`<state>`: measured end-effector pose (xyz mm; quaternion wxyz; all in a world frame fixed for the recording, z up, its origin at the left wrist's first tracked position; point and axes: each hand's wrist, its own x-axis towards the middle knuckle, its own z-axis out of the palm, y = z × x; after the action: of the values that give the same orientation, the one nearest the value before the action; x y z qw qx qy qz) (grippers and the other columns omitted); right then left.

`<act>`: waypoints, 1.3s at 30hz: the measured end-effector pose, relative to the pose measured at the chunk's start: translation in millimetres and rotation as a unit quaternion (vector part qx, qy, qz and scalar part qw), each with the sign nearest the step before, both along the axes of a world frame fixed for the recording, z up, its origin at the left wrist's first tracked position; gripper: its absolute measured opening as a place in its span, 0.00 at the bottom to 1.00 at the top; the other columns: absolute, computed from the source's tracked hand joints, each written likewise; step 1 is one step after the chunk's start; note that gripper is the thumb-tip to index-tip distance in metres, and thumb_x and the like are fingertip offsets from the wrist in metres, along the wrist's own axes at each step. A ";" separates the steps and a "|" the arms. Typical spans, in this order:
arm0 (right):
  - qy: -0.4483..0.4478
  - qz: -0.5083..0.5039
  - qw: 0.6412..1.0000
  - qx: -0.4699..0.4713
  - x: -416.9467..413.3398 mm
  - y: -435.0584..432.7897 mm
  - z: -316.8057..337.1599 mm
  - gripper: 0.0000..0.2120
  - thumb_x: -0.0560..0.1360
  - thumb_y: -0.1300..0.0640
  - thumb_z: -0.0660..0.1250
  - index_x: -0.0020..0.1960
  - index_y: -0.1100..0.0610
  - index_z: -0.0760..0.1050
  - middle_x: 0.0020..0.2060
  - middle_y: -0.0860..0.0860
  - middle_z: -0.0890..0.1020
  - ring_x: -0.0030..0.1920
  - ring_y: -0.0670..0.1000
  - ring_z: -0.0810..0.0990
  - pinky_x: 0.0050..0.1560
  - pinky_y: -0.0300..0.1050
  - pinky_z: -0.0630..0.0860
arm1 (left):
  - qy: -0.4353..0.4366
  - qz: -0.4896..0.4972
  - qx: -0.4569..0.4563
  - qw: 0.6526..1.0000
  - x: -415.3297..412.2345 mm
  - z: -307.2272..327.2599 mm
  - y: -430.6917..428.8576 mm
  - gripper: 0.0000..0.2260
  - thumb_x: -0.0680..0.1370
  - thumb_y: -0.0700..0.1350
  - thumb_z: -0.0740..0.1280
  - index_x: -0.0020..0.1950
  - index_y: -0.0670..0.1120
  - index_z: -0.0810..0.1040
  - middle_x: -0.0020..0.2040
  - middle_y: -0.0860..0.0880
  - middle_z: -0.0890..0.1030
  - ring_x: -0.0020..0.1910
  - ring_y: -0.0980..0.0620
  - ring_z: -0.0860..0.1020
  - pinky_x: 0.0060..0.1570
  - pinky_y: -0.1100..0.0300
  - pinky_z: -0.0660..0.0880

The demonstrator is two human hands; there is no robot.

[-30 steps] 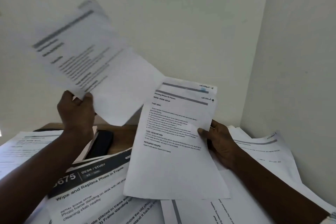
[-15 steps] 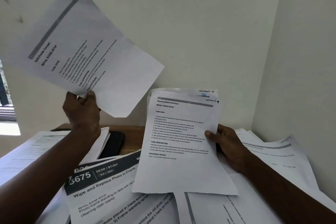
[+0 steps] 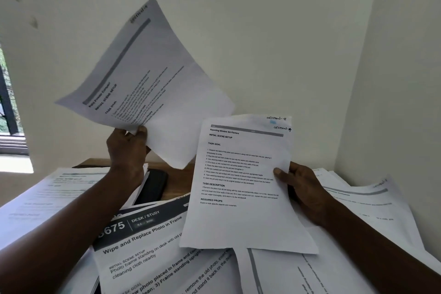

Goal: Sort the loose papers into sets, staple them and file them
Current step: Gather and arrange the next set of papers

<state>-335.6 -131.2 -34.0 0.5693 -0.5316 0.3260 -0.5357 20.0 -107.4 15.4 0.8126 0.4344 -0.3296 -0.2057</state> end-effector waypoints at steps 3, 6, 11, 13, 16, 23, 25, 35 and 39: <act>-0.010 -0.015 1.000 0.009 -1.1 -0.9 0.5 0.12 0.81 0.64 0.66 0.62 0.65 0.79 0.56 0.60 0.86 0.52 0.59 0.87 0.47 0.50 0.85 | -0.058 -0.086 0.071 0.992 -3.4 -6.9 1.0 0.13 0.80 0.30 0.64 0.56 0.46 0.80 0.52 0.48 0.84 0.48 0.47 0.81 0.46 0.55 0.77; -0.034 -0.027 0.999 0.014 -2.0 -1.4 0.3 0.11 0.81 0.65 0.66 0.61 0.64 0.80 0.55 0.60 0.86 0.50 0.58 0.87 0.44 0.49 0.85 | -0.144 -0.165 0.144 0.965 -8.2 -13.7 4.2 0.18 0.79 0.27 0.63 0.57 0.46 0.83 0.53 0.46 0.87 0.51 0.43 0.84 0.49 0.53 0.79; -0.024 -0.050 0.998 0.013 -2.5 -2.2 1.9 0.11 0.81 0.64 0.67 0.62 0.64 0.80 0.54 0.60 0.86 0.49 0.59 0.87 0.45 0.51 0.85 | -0.256 -0.257 0.227 0.904 -27.3 -12.9 13.4 0.15 0.83 0.32 0.63 0.64 0.47 0.79 0.55 0.48 0.87 0.55 0.44 0.85 0.56 0.47 0.81; -0.001 -0.072 0.997 0.006 -2.8 -2.3 2.8 0.11 0.80 0.64 0.68 0.62 0.64 0.80 0.53 0.59 0.87 0.47 0.57 0.87 0.43 0.48 0.85 | -0.263 -0.290 0.246 0.887 -37.1 -11.7 17.8 0.16 0.83 0.33 0.62 0.65 0.49 0.78 0.55 0.48 0.87 0.54 0.44 0.86 0.55 0.46 0.82; 0.016 -0.086 0.996 0.001 -3.1 -3.3 3.9 0.11 0.81 0.64 0.68 0.62 0.63 0.80 0.52 0.58 0.87 0.45 0.55 0.88 0.42 0.46 0.84 | -0.247 -0.345 0.254 0.869 -52.1 -10.4 24.4 0.17 0.84 0.33 0.60 0.66 0.51 0.78 0.56 0.46 0.87 0.55 0.41 0.86 0.55 0.46 0.82; 0.055 -0.126 0.991 -0.009 -3.0 -9.0 -0.8 0.12 0.79 0.65 0.69 0.62 0.62 0.80 0.54 0.60 0.86 0.53 0.60 0.86 0.58 0.57 0.82 | -0.277 -0.423 0.251 0.826 -64.3 -7.2 36.9 0.13 0.86 0.38 0.60 0.66 0.49 0.80 0.57 0.47 0.87 0.52 0.46 0.86 0.40 0.59 0.80; 0.071 -0.194 0.978 -0.023 -4.4 -17.5 -5.6 0.10 0.79 0.64 0.70 0.60 0.60 0.81 0.55 0.58 0.86 0.55 0.60 0.84 0.62 0.59 0.80 | -0.361 -0.317 0.253 0.840 -62.6 -5.1 35.1 0.10 0.86 0.45 0.62 0.62 0.50 0.82 0.51 0.49 0.88 0.49 0.48 0.87 0.43 0.58 0.80; -0.046 -0.400 0.915 -0.007 -12.9 -31.0 -12.7 0.09 0.82 0.66 0.59 0.48 0.54 0.71 0.41 0.44 0.80 0.38 0.37 0.77 0.45 0.33 0.73 | -0.630 -0.158 0.418 0.636 -38.9 -2.6 31.0 0.20 0.73 0.70 0.70 0.52 0.56 0.85 0.54 0.57 0.83 0.55 0.53 0.80 0.58 0.55 0.76; -0.084 -0.409 0.909 -0.011 -10.6 -32.7 -15.9 0.06 0.79 0.65 0.61 0.51 0.55 0.71 0.47 0.46 0.77 0.45 0.45 0.76 0.58 0.42 0.72 | -0.651 -0.210 0.441 0.581 -47.1 1.7 35.6 0.27 0.68 0.67 0.78 0.59 0.54 0.81 0.49 0.58 0.80 0.50 0.57 0.78 0.53 0.58 0.74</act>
<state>-346.2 -163.9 -50.0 0.3199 -0.3115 0.4601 -0.7675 -27.1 -71.7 17.1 0.0227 0.6754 -0.7212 -0.1523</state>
